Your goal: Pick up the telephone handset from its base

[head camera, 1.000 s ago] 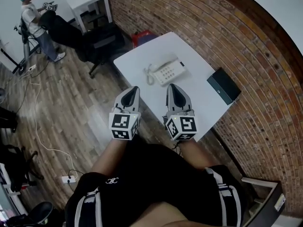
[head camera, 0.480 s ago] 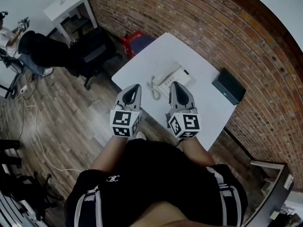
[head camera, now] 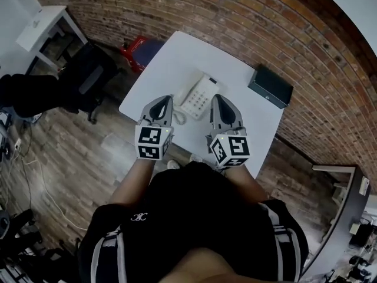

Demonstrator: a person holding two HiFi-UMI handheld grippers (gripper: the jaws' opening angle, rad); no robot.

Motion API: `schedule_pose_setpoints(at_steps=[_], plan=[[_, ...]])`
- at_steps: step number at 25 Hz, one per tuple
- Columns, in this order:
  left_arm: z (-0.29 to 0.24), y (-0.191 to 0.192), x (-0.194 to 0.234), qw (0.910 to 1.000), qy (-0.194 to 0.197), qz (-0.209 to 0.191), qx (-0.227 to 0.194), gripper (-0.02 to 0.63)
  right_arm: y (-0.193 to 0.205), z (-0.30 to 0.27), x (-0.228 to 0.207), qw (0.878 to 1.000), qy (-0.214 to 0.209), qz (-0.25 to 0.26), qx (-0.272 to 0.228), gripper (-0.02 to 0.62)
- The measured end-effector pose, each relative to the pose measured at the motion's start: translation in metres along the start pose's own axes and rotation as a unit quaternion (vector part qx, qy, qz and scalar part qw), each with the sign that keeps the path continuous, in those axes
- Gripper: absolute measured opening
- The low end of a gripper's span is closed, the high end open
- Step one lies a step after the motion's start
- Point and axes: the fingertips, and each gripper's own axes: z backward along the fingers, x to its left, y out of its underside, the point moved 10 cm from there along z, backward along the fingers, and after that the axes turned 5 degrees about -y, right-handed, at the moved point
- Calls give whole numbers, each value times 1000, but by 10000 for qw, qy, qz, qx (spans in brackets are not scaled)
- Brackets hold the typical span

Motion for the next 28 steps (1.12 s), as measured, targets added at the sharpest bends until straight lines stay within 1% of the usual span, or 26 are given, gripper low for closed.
schedule_pose_setpoints(at_steps=[5,11,16,20,21,25,28], plan=[[-41,9,-11,9991,271,-147,288,2,4,2,-24,9998,170,64,72,-2],[-86,27,-17,9963,297,-319,745,3,9,6,-49,9990,418,12,173,-2],[-122,45,-14,9902,357,-562,1224,7,13,8,-65,9976,647,-54,235,-2],[-148,57,-13,9824,598,-684,1632,87,16,10,-75,9960,839,-97,283,-2],[-155,61,-13,9802,633,-733,1729,97,17,11,-78,9956,886,-103,304,-2],[-180,73,-15,9720,723,-971,2016,171,20,16,-88,9934,1072,-87,392,-2],[-196,83,-17,9627,814,-1074,2345,195,20,20,-96,9916,1215,-89,426,-3]])
